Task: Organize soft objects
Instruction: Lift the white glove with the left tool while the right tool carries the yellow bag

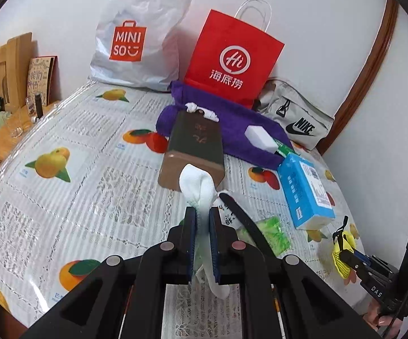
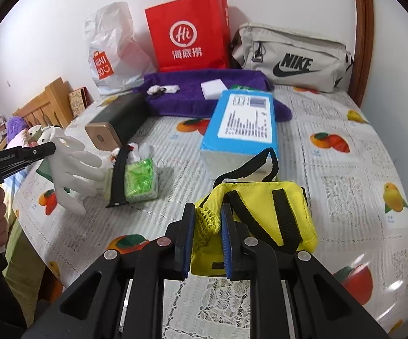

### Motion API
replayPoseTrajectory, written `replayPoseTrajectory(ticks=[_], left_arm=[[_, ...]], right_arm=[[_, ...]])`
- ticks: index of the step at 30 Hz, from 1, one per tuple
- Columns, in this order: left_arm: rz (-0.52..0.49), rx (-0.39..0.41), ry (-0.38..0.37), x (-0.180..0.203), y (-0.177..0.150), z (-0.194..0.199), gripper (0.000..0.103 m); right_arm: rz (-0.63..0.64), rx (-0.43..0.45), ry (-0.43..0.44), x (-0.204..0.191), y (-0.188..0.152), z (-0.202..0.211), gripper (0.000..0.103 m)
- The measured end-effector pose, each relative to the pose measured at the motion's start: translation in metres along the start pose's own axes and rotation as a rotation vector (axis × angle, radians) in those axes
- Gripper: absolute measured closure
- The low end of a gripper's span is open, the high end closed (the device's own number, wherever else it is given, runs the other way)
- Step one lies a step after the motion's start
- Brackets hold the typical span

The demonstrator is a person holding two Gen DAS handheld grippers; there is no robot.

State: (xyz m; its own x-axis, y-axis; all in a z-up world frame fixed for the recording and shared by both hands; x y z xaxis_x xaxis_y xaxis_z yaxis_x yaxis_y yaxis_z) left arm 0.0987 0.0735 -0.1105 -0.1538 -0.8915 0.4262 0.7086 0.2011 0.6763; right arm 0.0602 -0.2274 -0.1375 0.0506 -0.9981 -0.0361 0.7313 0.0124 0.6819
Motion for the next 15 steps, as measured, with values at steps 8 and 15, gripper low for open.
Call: replayPoseTrajectory(ticks=[8, 15], left_arm=[[-0.003, 0.027, 0.007, 0.005, 0.019, 0.007, 0.093], [-0.006, 0.037, 0.007, 0.012, 0.037, 0.007, 0.093]], right_arm=[[0.005, 0.037, 0.045, 0.000, 0.021, 0.016, 0.086], [-0.003, 0.061, 0.059, 0.004, 0.042, 0.019, 0.086]])
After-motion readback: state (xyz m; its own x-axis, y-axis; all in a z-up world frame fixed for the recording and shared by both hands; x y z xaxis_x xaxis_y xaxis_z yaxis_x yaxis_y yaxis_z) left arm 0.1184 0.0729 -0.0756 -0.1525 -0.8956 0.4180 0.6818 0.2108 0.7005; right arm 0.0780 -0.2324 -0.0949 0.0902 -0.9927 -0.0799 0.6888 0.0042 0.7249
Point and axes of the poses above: each gripper's, at about its wrist camera, not at the fingertips, and z roughly against the way its jaws point, x to its right, y to its top, the point moved 3 cm from there along -z, roughly the way its jaws point, and after that the axes turned 8 degrees about -y, right-handed, at the moved point
